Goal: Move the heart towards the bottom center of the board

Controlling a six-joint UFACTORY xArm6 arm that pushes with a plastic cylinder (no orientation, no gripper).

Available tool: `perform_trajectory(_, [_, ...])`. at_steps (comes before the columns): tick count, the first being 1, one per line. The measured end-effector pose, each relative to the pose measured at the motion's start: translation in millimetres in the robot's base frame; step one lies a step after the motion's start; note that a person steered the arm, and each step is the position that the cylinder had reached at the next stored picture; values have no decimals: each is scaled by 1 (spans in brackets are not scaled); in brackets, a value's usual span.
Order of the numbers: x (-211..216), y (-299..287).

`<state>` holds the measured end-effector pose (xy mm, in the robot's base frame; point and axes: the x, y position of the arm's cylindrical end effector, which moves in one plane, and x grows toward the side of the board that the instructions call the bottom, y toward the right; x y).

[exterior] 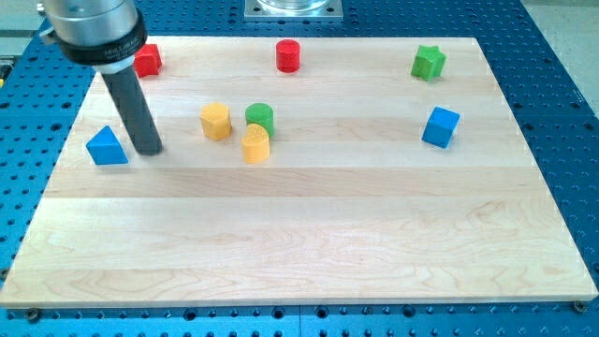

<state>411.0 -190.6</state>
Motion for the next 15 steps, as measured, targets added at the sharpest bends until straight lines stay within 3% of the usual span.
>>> perform_trajectory(4, [6, 25])
perform_trajectory(5, [17, 88])
perform_trajectory(7, [-5, 131])
perform_trajectory(9, [22, 200])
perform_trajectory(10, [113, 151])
perform_trajectory(11, [111, 163])
perform_trajectory(12, [96, 100])
perform_trajectory(13, [140, 79])
perform_trajectory(14, [159, 109])
perform_trajectory(15, [156, 54])
